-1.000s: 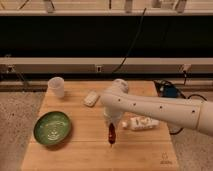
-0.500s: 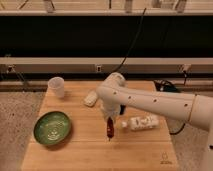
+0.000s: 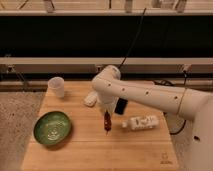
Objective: Place the pepper on the white sponge
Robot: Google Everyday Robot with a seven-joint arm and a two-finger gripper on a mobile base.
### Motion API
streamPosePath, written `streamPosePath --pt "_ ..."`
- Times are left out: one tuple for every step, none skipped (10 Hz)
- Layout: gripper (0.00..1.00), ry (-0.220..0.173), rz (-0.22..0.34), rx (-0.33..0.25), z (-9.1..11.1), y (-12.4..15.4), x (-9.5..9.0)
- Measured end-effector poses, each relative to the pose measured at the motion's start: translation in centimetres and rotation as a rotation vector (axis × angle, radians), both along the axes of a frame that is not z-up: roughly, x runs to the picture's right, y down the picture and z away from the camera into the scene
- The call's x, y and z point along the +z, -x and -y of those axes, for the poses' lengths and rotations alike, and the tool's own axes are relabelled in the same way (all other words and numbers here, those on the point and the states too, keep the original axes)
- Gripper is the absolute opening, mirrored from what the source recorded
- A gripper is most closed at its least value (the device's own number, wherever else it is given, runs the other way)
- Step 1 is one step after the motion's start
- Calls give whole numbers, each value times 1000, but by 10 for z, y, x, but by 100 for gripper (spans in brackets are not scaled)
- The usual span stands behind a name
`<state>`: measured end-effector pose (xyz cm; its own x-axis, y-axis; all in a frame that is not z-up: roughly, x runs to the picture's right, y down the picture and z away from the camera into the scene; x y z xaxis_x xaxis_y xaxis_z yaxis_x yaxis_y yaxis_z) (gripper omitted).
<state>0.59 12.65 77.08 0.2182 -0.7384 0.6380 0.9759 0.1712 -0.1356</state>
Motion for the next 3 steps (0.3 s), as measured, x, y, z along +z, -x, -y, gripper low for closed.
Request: streamPosePath --pt "0 2 7 -9 7 5 5" --pt "0 4 17 -16 15 8 10" --pt "0 6 20 -19 18 8 10"
